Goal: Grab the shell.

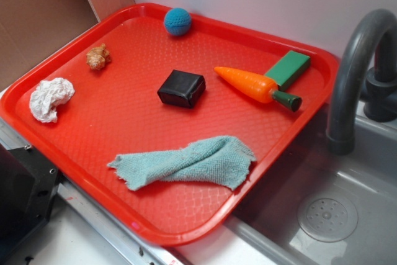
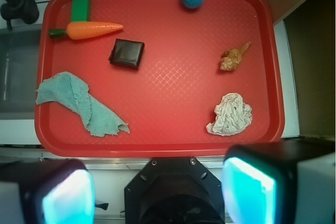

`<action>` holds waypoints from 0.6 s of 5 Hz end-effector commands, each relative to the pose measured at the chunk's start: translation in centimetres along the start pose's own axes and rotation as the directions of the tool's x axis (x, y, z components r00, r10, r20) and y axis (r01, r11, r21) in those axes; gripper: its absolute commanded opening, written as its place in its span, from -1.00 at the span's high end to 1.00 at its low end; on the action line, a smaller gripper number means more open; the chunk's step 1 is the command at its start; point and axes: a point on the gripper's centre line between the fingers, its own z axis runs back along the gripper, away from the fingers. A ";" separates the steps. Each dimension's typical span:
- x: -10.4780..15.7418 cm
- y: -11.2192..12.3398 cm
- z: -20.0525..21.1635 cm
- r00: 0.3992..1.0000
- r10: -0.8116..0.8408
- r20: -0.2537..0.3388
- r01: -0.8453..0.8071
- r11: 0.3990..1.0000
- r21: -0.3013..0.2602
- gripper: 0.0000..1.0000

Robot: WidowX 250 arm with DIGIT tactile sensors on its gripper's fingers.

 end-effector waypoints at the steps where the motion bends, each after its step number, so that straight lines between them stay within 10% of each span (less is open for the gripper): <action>1: 0.0 0.0 0.0 1.000 0.000 0.000 0.000 1.000 0.000 -1.00; 3: 2.2 3.6 -2.8 0.874 0.453 0.175 -0.471 0.878 0.081 -1.00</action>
